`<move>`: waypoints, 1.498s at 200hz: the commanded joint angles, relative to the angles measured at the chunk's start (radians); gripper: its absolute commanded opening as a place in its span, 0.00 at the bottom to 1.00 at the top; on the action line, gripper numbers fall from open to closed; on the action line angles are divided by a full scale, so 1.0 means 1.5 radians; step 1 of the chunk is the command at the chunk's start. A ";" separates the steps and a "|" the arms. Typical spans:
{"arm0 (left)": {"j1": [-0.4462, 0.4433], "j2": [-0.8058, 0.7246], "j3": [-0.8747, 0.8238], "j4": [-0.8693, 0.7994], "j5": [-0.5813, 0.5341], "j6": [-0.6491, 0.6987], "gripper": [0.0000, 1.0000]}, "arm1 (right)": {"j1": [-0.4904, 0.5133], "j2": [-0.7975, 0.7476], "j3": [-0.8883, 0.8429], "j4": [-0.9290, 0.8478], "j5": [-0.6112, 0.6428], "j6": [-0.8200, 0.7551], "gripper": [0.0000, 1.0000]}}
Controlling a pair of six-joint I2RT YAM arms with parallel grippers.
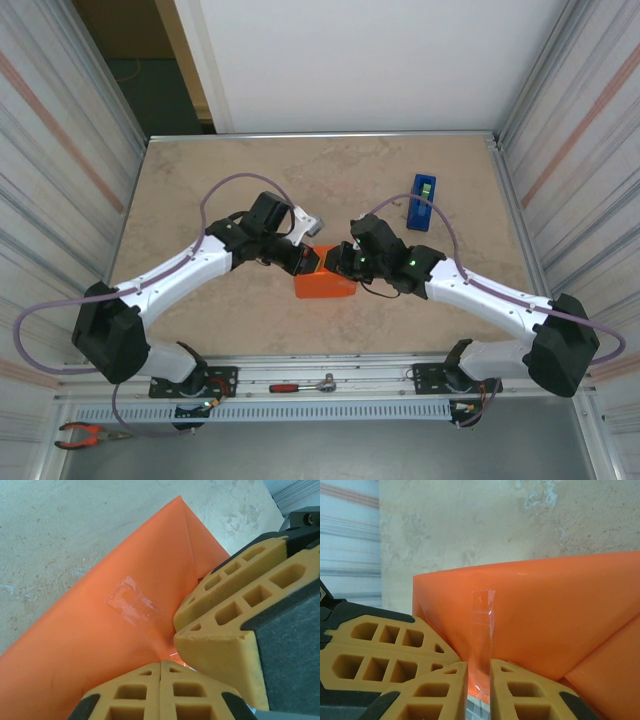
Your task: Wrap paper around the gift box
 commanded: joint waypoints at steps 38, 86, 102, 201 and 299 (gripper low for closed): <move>-0.004 0.011 -0.033 -0.042 -0.038 0.016 0.00 | -0.006 0.009 -0.006 -0.120 0.004 -0.033 0.24; -0.004 0.012 -0.034 -0.043 -0.039 0.016 0.00 | -0.006 0.012 0.007 -0.131 0.001 -0.055 0.26; -0.004 0.013 -0.034 -0.044 -0.039 0.016 0.00 | -0.006 0.012 0.008 -0.124 -0.008 -0.060 0.26; -0.004 0.014 -0.034 -0.044 -0.041 0.016 0.00 | -0.006 0.004 0.017 -0.101 -0.040 -0.091 0.33; -0.005 0.002 -0.036 -0.044 -0.036 0.016 0.00 | -0.044 -0.088 0.022 -0.133 -0.037 -0.100 0.25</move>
